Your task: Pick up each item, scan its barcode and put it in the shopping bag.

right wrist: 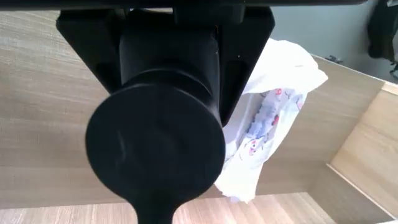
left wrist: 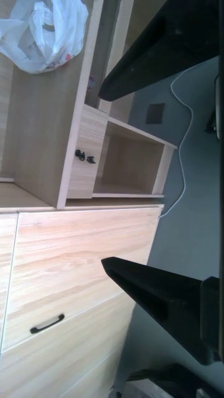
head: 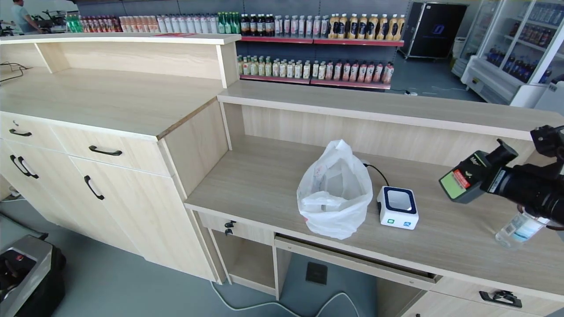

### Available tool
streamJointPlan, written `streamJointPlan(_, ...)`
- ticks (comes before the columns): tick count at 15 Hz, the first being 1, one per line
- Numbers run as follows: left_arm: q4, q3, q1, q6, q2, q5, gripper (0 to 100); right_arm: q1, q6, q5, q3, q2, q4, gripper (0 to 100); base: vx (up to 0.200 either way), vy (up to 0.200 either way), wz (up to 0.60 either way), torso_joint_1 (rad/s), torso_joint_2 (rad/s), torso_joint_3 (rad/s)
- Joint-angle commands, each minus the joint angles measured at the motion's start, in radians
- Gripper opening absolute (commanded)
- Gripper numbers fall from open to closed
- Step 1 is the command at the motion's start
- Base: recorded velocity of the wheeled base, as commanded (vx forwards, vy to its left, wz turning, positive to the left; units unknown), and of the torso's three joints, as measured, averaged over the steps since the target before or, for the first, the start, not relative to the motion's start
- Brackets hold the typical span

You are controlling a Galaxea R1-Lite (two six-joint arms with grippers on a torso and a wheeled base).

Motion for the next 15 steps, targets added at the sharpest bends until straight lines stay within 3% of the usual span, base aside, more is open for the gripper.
streamJointPlan(1,-0.001,0.0,0.0,0.0,0.0,0.0,100,-0.046,0.102,0.02,-0.198,0.191,0.098,0,0.0,0.0,0.0,0.0,0.0,0.0)
streamJointPlan(2,-0.001,0.0,0.0,0.0,0.0,0.0,100,-0.072,0.119,0.083,-0.278,0.257,0.124,0,0.0,0.0,0.0,0.0,0.0,0.0)
streamJointPlan(5,-0.001,0.0,0.0,0.0,0.002,0.0,100,-0.081,0.122,0.184,-0.333,0.339,0.118,0,0.0,0.0,0.0,0.0,0.0,0.0)
streamJointPlan(15,-0.001,0.0,0.0,0.0,0.002,0.0,100,-0.058,0.117,0.322,-0.469,0.503,0.116,0,0.0,0.0,0.0,0.0,0.0,0.0)
